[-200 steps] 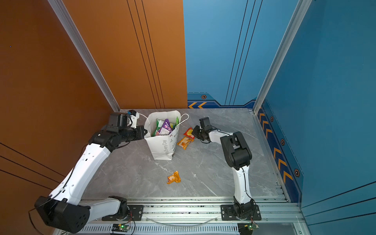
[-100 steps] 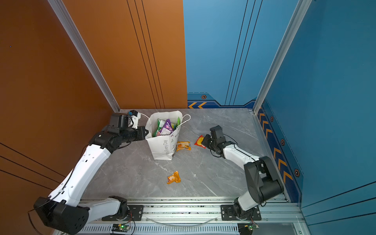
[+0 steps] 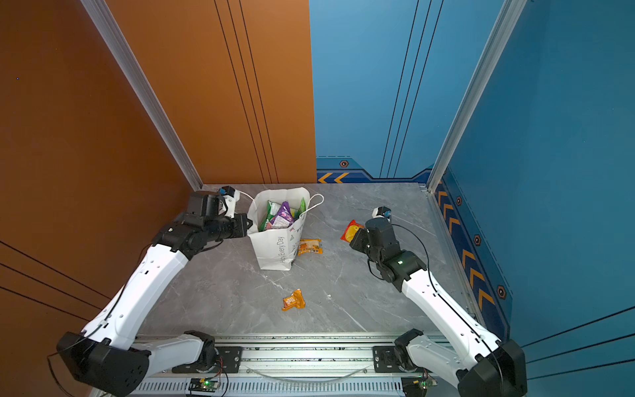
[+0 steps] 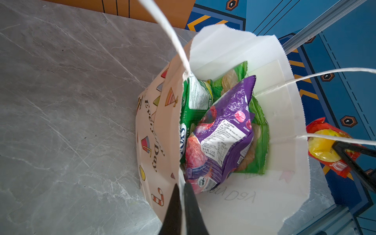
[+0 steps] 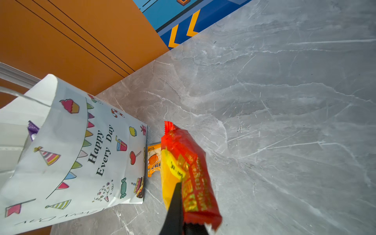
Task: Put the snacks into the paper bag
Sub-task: 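Lift the red packet with the right gripper and carry it to the paper bag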
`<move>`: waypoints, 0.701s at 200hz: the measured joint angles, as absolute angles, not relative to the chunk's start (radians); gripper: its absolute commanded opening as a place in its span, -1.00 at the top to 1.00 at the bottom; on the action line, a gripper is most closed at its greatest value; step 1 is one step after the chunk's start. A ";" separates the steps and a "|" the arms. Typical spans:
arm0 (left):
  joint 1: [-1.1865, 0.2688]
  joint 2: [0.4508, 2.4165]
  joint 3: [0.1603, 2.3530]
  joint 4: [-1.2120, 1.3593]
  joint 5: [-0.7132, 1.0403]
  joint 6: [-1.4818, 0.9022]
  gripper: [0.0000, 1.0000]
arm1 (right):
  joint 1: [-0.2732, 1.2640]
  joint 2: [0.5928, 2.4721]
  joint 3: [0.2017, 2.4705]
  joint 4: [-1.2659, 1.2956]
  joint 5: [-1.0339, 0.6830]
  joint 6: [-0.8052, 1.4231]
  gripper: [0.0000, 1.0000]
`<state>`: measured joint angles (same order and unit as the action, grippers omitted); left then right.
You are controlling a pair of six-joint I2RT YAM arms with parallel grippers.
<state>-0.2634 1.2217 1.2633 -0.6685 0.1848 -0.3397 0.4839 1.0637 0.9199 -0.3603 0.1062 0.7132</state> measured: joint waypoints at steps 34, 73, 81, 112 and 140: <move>-0.268 1.219 1.263 -0.669 0.184 -0.340 1.00 | 0.556 1.046 1.039 -0.428 0.175 0.668 0.97; -0.268 1.218 1.262 -0.669 0.184 -0.340 1.00 | 0.659 1.051 1.185 -0.476 0.259 0.603 1.00; -0.269 1.217 1.262 -0.669 0.184 -0.340 1.00 | 0.681 1.058 1.216 -0.480 0.274 0.590 1.00; -0.269 1.217 1.262 -0.669 0.184 -0.340 1.00 | 0.774 1.110 1.337 -0.488 0.324 0.535 1.00; -0.269 1.217 1.262 -0.669 0.184 -0.340 1.00 | 0.848 1.197 1.459 -0.495 0.349 0.471 1.00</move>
